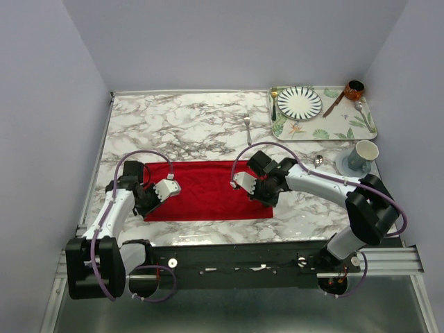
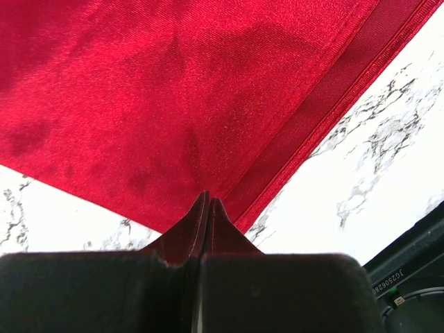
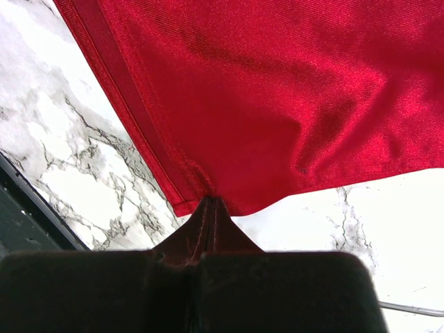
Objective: Fold the napkin into a case and place the utensils inside
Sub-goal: Fold and flatten the napkin at the center of the board.
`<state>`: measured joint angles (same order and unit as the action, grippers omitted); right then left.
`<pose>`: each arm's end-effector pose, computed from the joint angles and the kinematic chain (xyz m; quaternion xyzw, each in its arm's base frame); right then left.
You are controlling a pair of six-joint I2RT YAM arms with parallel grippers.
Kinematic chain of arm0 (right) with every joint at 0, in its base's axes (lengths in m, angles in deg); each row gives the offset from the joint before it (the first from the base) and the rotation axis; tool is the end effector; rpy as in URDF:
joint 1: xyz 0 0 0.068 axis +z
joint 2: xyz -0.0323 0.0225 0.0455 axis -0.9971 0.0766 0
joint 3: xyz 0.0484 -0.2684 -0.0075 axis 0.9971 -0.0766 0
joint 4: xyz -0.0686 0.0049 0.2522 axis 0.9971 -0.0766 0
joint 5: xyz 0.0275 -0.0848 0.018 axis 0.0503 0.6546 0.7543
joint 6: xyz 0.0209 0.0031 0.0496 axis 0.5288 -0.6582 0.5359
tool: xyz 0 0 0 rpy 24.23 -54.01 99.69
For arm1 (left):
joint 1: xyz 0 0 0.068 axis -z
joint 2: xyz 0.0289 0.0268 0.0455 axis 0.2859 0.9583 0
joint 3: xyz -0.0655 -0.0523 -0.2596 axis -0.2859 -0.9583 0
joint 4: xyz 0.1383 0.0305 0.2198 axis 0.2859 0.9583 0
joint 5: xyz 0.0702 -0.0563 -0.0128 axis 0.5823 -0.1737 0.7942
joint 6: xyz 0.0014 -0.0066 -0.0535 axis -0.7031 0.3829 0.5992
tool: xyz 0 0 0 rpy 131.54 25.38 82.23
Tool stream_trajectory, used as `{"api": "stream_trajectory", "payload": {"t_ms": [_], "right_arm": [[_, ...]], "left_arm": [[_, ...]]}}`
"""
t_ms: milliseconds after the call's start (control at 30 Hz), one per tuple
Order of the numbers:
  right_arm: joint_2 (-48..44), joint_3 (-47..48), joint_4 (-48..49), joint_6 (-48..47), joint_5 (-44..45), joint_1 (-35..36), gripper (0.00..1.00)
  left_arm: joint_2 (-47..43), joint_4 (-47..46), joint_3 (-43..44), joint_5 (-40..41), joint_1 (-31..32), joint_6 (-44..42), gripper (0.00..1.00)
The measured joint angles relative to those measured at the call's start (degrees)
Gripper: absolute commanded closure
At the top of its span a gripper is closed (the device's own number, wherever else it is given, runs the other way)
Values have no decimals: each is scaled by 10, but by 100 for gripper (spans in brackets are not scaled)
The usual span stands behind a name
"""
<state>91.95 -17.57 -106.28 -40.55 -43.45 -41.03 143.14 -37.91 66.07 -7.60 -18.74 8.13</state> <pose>0.1989 0.2030 0.1872 -0.6099 0.7810 0.0843 0.1048 0.1698 -0.0042 0.1734 0.4659 0.8647 -0.0721 0.1734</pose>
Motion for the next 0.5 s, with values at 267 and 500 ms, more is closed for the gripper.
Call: {"api": "stream_trajectory", "payload": {"t_ms": [267,500], "right_arm": [[0,0,-1,0,0,0,99],[0,0,-2,0,0,0,99]], "left_arm": [[-6,1,3,19,0,-7,56],[9,-11,3,33,0,-7,58]]}}
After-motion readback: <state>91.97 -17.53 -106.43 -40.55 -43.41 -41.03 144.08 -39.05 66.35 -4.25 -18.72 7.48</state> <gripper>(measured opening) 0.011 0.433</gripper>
